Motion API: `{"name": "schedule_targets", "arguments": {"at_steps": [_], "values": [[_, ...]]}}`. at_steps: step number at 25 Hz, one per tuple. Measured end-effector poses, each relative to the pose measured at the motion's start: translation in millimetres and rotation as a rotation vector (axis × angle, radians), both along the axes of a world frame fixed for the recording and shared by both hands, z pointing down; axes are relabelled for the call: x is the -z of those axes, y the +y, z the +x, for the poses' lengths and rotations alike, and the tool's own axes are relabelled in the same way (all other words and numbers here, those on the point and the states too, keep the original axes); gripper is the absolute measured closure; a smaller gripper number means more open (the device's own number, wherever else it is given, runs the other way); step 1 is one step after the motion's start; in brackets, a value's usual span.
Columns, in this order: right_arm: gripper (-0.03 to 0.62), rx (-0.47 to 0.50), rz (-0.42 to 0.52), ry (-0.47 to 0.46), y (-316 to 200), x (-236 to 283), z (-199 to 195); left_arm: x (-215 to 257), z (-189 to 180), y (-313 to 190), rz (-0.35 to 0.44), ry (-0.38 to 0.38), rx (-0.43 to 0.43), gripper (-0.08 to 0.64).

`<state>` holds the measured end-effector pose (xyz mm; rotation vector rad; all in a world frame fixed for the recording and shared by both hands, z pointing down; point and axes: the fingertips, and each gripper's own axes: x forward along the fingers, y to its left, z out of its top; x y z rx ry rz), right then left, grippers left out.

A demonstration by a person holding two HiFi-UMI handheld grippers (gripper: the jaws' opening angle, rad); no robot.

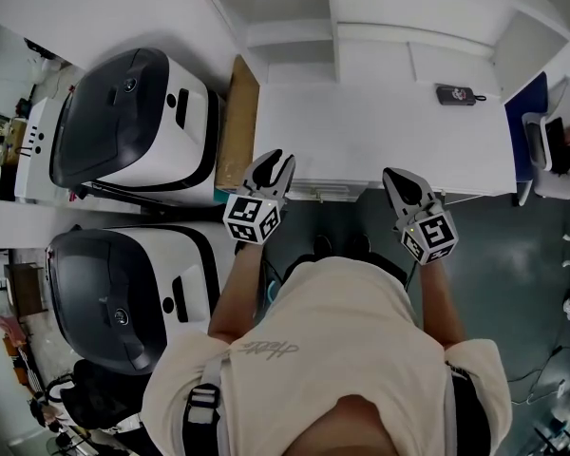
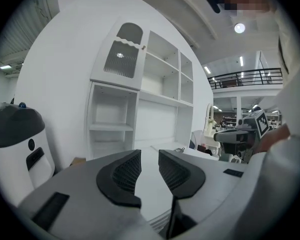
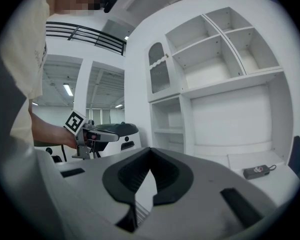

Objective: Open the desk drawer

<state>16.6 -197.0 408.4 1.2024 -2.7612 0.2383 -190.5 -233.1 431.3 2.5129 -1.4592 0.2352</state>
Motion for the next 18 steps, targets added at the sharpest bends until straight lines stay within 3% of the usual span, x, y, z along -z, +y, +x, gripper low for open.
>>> {"name": "schedule_targets", "arguments": {"at_steps": [5,12,18], "values": [[0.591,0.005,-0.003,0.011,2.6,1.4,-3.3,6.9,-1.0,2.8,0.030,0.031,-0.026,0.436],[0.591,0.023,-0.027,0.019,3.7,-7.6,-5.1,-4.4,2.3,6.9,0.028,-0.014,-0.039,0.436],[0.591,0.036,-0.064,0.021,7.6,-23.3,-7.3,-54.1,-8.7,8.0,-0.082,0.013,0.017,0.436]]}}
